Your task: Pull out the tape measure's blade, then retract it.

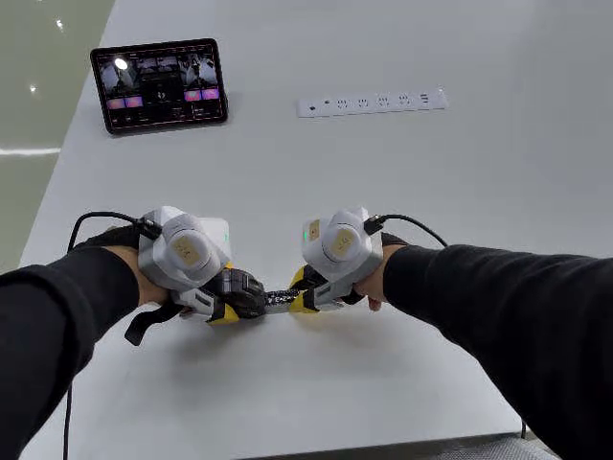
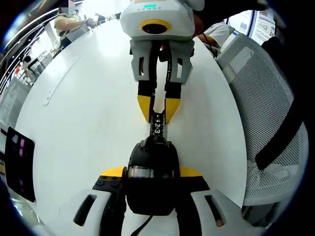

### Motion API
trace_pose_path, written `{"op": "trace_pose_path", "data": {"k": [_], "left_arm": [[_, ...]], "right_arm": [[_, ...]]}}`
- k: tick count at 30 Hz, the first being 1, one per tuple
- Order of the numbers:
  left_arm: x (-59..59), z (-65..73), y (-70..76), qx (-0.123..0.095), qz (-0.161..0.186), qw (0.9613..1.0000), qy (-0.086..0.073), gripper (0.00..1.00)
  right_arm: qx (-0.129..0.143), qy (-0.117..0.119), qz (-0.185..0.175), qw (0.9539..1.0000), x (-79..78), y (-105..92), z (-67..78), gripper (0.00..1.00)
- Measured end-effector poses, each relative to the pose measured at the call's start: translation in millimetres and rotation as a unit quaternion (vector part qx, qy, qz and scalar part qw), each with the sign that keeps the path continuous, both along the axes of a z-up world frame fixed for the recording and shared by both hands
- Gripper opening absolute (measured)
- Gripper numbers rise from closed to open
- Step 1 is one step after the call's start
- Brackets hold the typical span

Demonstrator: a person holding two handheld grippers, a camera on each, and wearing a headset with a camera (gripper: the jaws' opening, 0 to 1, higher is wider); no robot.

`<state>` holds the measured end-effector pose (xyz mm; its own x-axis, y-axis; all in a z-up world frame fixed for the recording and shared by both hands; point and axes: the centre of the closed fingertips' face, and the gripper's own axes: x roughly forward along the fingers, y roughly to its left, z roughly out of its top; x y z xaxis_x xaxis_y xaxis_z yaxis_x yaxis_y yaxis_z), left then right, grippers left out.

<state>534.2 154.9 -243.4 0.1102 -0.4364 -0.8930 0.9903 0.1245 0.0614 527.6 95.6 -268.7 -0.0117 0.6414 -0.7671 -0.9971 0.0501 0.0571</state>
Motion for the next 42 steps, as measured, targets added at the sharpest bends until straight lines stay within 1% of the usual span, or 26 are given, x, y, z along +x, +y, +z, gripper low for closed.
{"op": "trace_pose_path", "data": {"k": [8,35,42], "left_arm": [[-0.4,0.9,-0.2,0.000,0.002,1.0000,0.000,0.33],[-0.1,0.7,-1.0,-0.002,0.005,1.0000,0.001,0.33],[0.0,0.4,-1.3,0.000,0.005,1.0000,0.000,0.33]], "right_arm": [[-0.001,0.005,-0.004,1.0000,-0.2,-3.9,1.3,0.09],[-0.010,0.004,-0.008,0.9999,1.1,-17.8,0.5,0.09],[-0.014,0.003,-0.008,0.9999,0.8,-22.0,0.2,0.09]]}}
